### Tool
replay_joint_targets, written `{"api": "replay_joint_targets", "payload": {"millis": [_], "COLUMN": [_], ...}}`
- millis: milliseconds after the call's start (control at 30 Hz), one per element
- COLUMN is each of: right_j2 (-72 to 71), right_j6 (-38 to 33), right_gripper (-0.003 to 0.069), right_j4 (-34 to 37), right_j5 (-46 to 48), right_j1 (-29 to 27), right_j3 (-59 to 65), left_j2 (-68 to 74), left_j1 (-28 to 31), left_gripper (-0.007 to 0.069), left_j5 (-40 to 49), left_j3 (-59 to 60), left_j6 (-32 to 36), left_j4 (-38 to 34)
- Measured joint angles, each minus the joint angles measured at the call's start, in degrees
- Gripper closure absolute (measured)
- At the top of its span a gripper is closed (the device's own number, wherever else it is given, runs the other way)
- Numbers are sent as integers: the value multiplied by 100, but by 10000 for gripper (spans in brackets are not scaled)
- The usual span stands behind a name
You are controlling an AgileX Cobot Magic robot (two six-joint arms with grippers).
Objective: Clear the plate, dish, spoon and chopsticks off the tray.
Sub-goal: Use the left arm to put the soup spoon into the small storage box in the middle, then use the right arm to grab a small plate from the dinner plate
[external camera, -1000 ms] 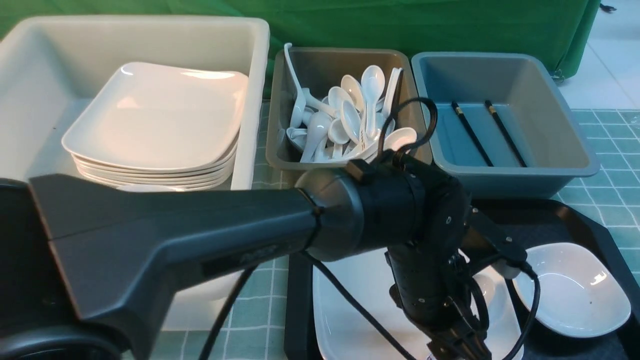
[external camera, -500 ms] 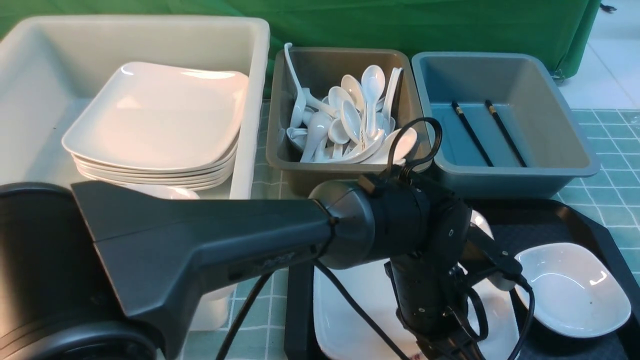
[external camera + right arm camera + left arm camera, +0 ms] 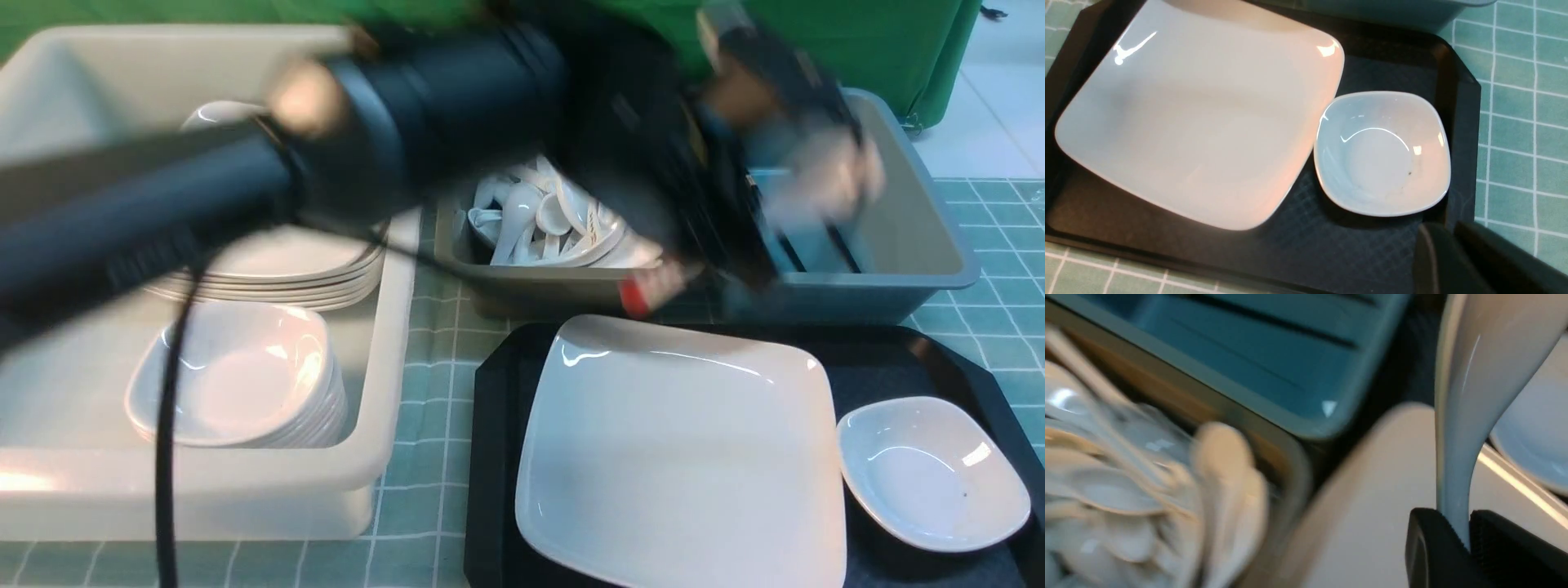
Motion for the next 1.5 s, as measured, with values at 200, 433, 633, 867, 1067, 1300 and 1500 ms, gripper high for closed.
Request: {"api": "replay_joint_targets", "payload": {"millis": [200, 433, 633, 867, 1067, 1300, 1500], "right_j2": [0, 0, 201, 1026, 2233, 3521, 4532], "right_j6": [0, 0, -81, -616, -1150, -1216, -1216], "right_gripper": [561, 546, 458, 342, 291, 166, 153], "right_j4": [75, 255, 255, 261, 90, -491, -747], "right_j5": [0, 0, -13, 0, -502, -1668, -2360], "right_j1": [0, 0, 0, 22, 684, 1252, 1266], "right_j3": [0, 0, 0, 5, 369, 639, 639], "left_j2": [967, 1663, 1372, 109, -1703, -3899, -5519], "left_j1": [1259, 1686, 1686, 1649, 1649, 1639, 1639], "left_gripper": [535, 267, 93, 219, 568, 619, 619], "left_j5": [-1247, -2203, -1519, 72, 929, 183, -699], "left_j3": [-539, -644, -659, -659, 250, 2870, 4585], "left_j6": [511, 810, 810, 805, 1312, 2249, 2500], "left_j4": [-1065, -1268, -1307, -1503, -2445, -3391, -3450]}}
